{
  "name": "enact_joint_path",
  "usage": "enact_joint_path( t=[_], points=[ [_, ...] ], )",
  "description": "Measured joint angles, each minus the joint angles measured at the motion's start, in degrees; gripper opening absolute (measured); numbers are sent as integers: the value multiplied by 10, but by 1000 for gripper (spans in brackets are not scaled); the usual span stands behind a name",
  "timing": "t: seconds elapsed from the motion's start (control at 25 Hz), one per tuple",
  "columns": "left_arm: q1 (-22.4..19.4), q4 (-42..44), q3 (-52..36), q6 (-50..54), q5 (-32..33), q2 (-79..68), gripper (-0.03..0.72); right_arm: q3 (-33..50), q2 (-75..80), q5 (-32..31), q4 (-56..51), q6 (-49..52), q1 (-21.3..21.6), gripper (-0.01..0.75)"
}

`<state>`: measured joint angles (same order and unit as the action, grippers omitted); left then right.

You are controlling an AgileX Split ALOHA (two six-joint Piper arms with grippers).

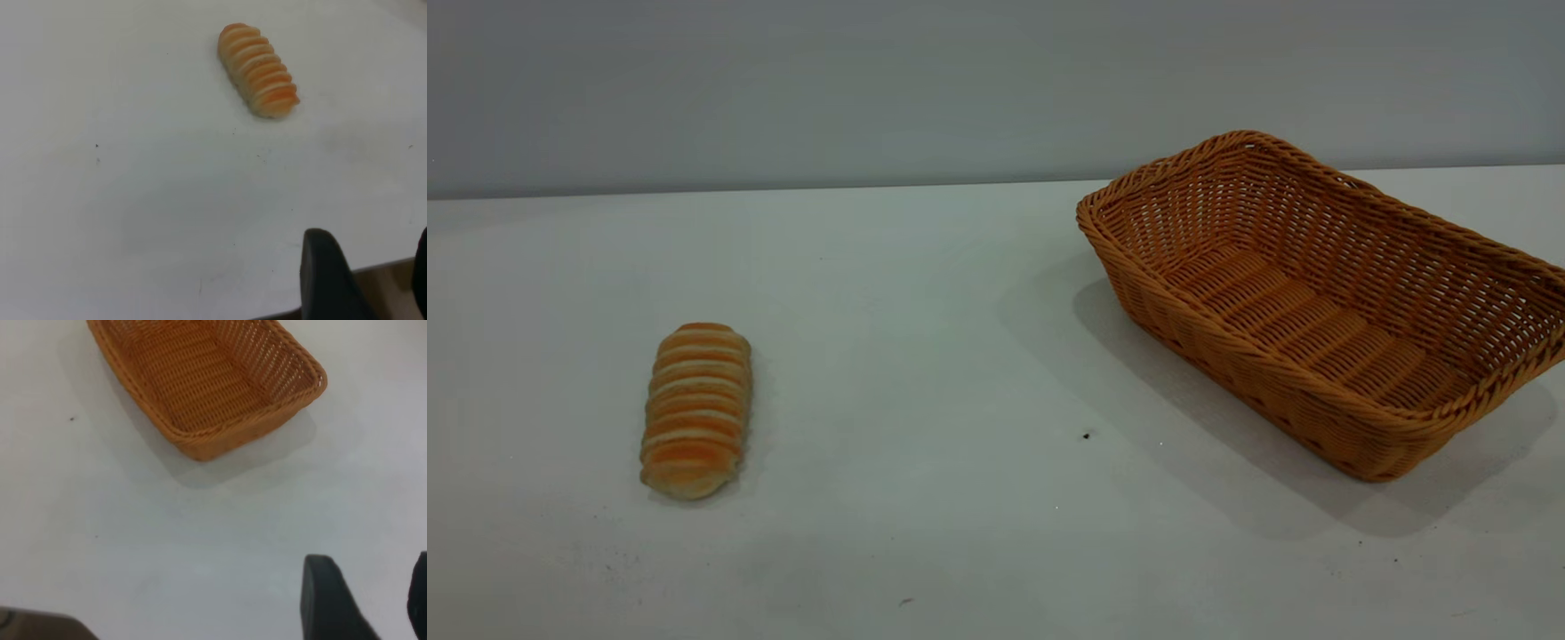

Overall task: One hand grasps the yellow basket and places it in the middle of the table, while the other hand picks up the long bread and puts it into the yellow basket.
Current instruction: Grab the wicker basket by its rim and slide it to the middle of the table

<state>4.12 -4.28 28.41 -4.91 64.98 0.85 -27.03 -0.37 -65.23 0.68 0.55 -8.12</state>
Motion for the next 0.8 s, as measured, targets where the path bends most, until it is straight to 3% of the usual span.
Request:
enact_joint_path(
  t=[0.12,0.28,0.44,0.56,0.8],
  points=[
    [0,-3,6,-16,-74,-49,374,-7,30,19,-21,-1,0,339],
    [0,-30,6,-40,-230,-206,374,-10,115,134,-86,-32,0,365],
    [0,-98,15,-132,-330,-402,374,-11,232,243,-197,-115,0,418],
    [0,-157,56,-215,-358,-546,374,-11,343,308,-273,-177,0,468],
    [0,-263,213,-340,-346,-790,374,-18,560,413,-420,-257,0,508]
  ],
)
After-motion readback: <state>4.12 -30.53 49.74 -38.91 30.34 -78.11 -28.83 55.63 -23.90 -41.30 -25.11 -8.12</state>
